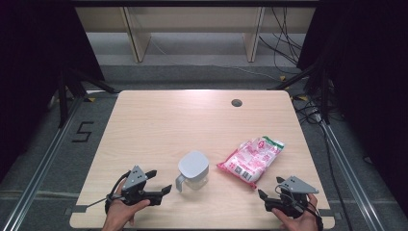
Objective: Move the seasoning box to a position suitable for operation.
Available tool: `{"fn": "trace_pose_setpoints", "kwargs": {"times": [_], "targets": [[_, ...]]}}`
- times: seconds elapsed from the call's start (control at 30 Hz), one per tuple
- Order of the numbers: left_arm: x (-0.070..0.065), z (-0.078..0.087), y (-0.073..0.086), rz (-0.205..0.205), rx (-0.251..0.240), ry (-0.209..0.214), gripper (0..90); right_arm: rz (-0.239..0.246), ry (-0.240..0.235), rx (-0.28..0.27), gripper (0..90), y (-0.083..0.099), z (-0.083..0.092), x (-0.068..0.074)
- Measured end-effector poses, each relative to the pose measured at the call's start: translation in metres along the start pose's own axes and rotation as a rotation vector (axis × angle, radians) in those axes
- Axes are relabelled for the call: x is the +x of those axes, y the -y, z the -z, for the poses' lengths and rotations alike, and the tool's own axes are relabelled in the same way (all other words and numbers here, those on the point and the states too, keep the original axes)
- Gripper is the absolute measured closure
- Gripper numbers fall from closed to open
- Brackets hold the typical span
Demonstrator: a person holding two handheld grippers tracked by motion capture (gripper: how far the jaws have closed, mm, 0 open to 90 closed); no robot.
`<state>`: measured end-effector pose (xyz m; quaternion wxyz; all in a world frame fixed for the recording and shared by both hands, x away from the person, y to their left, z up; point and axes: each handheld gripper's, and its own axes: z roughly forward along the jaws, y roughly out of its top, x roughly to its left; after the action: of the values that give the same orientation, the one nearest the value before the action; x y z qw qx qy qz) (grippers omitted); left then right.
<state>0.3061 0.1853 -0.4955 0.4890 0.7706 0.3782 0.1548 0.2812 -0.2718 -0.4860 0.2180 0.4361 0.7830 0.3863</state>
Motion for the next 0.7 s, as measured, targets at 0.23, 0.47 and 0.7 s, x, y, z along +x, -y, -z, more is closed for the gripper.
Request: {"fn": "trace_pose_setpoints", "kwargs": {"times": [0.23,0.47,0.7], "targets": [[-0.003,0.002,0.0,-0.01,-0.008,0.011,18.6,0.01,-0.01,0.006,20.7,-0.001,0.0,0.001],[-0.011,0.001,-0.003,-0.044,-0.018,0.02,21.4,0.023,-0.013,0.018,20.7,-0.002,0.001,0.001],[-0.024,-0.013,-0.012,-0.114,-0.046,0.085,37.2,0.02,-0.021,0.02,20.7,-0.002,0.0,0.002]]}}
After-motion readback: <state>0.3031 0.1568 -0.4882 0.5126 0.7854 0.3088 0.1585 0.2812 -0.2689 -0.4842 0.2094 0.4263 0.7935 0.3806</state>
